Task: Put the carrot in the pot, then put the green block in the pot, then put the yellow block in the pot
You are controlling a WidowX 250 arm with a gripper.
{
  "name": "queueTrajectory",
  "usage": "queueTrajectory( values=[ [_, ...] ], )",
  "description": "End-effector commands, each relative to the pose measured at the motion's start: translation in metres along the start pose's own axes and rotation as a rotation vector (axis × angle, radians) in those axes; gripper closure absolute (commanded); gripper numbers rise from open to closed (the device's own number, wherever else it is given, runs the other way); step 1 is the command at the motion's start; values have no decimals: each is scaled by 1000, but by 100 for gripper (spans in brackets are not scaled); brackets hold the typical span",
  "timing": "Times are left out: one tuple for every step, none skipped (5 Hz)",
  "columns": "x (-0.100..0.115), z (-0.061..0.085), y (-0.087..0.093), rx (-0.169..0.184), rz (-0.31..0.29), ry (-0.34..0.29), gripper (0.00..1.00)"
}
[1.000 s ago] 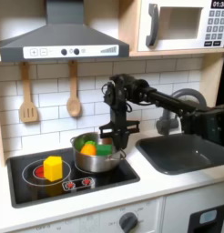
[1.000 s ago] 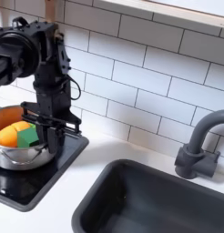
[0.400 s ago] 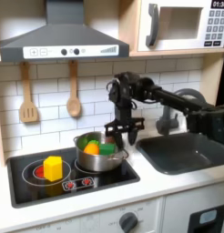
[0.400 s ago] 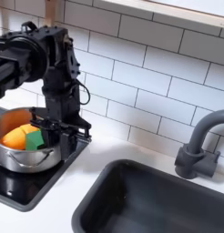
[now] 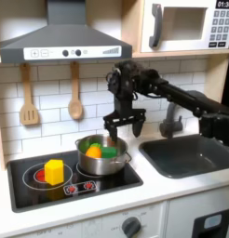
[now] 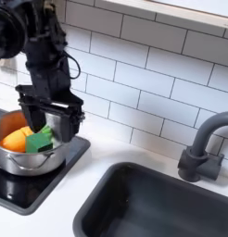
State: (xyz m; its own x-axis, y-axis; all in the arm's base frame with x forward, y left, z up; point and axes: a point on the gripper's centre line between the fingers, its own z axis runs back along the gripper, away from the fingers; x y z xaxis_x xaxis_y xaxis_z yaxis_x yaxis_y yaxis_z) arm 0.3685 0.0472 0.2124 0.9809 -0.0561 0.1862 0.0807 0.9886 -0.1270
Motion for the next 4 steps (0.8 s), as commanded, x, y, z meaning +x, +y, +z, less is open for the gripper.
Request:
queueTrajectory(
  values=[
    [-14,13,36,31,163,-5,0],
    [-23,19,53,35,248,-14,0],
    [-36,25,70,59,332,-15,0],
    [-48,33,80,98,389,-21,0]
  ],
)
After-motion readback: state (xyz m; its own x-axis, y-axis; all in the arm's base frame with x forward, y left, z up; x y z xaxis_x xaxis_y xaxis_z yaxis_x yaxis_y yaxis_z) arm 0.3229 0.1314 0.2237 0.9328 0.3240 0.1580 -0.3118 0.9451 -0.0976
